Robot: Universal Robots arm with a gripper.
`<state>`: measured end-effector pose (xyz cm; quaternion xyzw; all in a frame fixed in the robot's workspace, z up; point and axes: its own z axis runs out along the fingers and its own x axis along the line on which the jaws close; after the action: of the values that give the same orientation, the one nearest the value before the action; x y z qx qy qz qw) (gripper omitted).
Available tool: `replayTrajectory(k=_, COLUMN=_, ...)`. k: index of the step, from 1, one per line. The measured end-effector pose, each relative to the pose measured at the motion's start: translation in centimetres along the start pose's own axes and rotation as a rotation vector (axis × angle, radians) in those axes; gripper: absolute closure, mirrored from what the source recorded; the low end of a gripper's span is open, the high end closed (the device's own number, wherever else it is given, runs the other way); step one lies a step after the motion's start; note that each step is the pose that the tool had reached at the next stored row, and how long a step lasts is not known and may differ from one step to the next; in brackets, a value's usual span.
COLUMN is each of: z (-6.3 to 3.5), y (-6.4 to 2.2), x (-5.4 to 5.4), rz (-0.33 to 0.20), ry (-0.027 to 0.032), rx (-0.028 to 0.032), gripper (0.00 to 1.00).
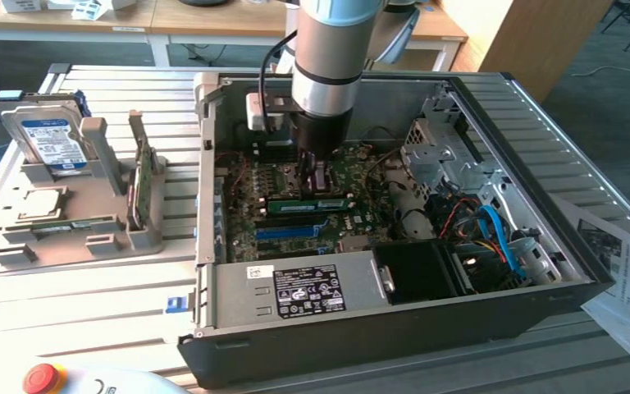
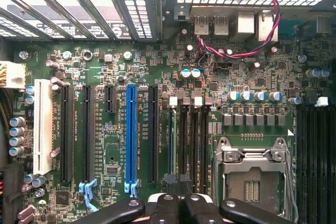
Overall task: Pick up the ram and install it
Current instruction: 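Press down the ram until it locks into place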
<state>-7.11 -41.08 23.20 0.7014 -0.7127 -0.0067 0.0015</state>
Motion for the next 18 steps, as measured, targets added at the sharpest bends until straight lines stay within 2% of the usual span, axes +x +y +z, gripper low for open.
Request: replayTrajectory(k=18, z=0.33, y=0.0, x=0.01, rz=0.0, ry=0.0003, rx=-0.0002, gripper=0.9)
